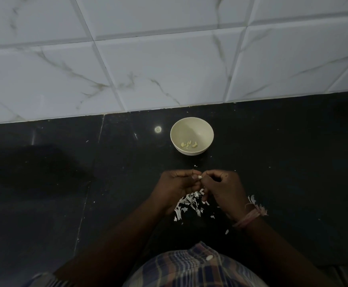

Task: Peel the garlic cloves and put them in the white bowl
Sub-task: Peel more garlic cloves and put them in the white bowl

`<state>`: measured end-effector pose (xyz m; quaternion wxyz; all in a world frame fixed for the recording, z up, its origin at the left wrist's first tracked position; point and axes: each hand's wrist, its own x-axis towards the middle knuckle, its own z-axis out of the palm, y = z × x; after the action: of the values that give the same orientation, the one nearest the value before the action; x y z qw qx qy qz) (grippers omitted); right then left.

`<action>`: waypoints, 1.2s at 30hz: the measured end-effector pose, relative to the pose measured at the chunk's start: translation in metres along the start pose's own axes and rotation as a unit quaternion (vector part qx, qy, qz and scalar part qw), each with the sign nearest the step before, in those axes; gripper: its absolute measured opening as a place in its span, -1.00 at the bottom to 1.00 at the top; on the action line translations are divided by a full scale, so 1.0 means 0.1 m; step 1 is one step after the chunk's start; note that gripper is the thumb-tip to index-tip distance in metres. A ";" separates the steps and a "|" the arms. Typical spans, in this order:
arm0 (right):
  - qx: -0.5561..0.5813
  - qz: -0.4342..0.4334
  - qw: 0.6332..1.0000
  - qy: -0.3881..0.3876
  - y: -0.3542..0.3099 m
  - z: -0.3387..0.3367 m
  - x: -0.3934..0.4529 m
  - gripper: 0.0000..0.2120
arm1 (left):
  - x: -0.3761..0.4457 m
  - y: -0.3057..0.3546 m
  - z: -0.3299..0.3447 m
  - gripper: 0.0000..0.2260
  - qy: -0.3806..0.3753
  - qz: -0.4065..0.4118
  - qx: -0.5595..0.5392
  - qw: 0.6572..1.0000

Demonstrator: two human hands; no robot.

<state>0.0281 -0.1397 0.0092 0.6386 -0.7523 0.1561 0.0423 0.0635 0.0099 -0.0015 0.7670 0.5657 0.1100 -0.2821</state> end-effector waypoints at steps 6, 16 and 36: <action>0.046 0.019 0.998 -0.022 -0.05 -0.01 -0.02 -0.91 | -0.01 -0.02 -0.01 -0.87 0.011 0.001 -0.046 0.999; -0.006 0.021 1.000 0.022 0.11 0.08 -0.05 -0.92 | -0.15 -0.19 0.02 -0.87 0.070 0.092 0.112 0.987; 0.200 0.124 0.970 0.066 0.20 0.18 -0.20 -0.82 | -0.26 -0.26 0.14 -0.87 0.073 -0.014 -0.221 0.972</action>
<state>0.0057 -0.1212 -0.0078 0.7542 -0.5852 0.2952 0.0393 0.0260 0.0001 -0.0050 0.8586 0.3999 0.2337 -0.2197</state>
